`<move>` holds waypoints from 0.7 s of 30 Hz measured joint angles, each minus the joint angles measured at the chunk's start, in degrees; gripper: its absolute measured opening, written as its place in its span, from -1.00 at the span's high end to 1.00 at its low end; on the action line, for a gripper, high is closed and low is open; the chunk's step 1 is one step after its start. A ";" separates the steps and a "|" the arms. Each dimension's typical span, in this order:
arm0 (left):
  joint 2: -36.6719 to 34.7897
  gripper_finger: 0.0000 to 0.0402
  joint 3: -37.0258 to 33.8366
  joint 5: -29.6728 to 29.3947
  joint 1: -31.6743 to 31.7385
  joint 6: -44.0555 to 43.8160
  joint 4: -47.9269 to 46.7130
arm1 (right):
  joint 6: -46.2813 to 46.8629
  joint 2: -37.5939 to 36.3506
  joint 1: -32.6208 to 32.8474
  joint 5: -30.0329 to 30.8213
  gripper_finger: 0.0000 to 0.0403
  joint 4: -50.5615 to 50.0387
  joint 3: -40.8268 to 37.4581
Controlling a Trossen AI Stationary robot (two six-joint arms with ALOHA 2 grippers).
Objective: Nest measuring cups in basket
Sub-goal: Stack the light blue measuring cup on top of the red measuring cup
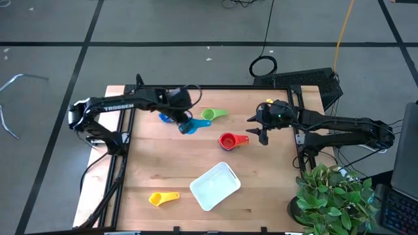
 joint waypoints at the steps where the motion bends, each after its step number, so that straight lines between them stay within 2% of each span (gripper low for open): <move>1: 1.16 0.97 1.50 0.43 0.00 0.48 0.23 | 0.00 0.00 0.01 0.01 -0.07 -0.89 0.00; 7: 9.59 0.97 11.54 2.52 0.00 3.54 0.45 | 0.44 0.00 0.00 0.34 -0.07 -2.37 0.00; 12: 16.23 0.97 18.37 5.47 -0.02 4.90 0.70 | 0.61 0.00 -0.04 6.65 -0.07 -3.68 0.02; 16: 20.50 0.97 21.37 8.09 -0.41 4.91 3.12 | 0.59 0.00 -1.02 10.44 -0.07 -5.64 0.02; 21: 24.59 0.98 23.02 11.18 -1.64 4.71 7.26 | 0.63 -0.57 -3.28 10.66 -0.07 -6.18 0.02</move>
